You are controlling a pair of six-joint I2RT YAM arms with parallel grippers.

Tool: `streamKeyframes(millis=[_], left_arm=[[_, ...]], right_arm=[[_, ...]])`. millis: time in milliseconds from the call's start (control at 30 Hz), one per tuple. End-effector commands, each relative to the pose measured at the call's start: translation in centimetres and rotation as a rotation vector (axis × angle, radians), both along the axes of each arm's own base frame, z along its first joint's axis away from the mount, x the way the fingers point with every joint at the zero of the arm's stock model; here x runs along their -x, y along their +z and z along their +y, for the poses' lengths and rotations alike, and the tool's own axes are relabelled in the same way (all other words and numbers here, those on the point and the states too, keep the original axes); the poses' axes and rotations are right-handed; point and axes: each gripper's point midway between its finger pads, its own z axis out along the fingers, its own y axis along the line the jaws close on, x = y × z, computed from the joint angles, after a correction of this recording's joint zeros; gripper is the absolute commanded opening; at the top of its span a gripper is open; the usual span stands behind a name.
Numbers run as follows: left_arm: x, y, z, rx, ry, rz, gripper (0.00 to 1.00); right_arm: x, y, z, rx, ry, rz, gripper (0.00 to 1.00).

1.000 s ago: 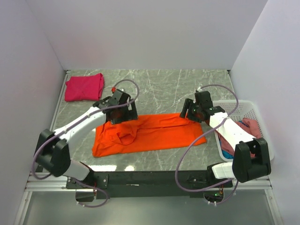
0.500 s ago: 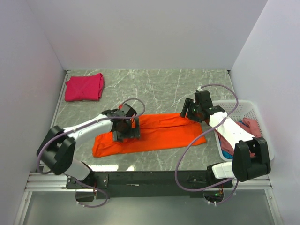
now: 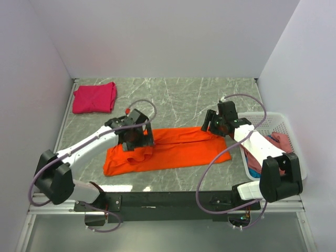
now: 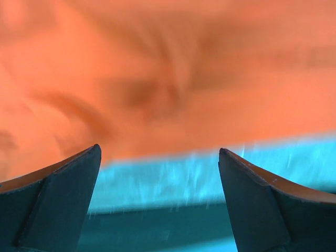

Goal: Fold and stack the t-shirts
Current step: Fold the tshirt

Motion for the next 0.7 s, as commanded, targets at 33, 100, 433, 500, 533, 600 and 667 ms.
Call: streamKeyframes(millis=[33, 100, 433, 500, 533, 600, 667], left_arm=[[-6.4, -1.0, 3.8, -0.055, 0.247, -0.095, 1.0], [-9.0, -1.7, 5.1, 0.018, 0.332, -0.104, 0.99], [-12.3, -6.8, 7.1, 0.082, 0.425, -0.014, 0.99], [-12.0, -7.6, 7.7, 0.073, 0.434, 0.002, 0.99], [-12.0, -8.1, 8.2, 0.064, 0.445, 0.013, 0.99], [-11.7, -8.6, 8.8, 0.049, 0.459, 0.022, 0.99], [-11.5, -9.1, 9.6, 0.037, 0.479, 0.031, 0.99]], right_arm=[[-2.4, 1.2, 1.2, -0.021, 0.021, -0.04, 0.73], [-2.8, 0.6, 1.5, -0.004, 0.022, -0.018, 0.73], [-3.4, -4.1, 1.9, 0.161, 0.026, 0.151, 0.73], [-2.7, -5.8, 1.1, 0.203, 0.015, 0.202, 0.73], [-2.1, -6.6, 0.6, 0.218, 0.012, 0.224, 0.73], [-1.6, -7.4, -0.2, 0.227, 0.003, 0.251, 0.73], [-0.6, -7.5, -1.8, 0.264, -0.034, 0.275, 0.73]])
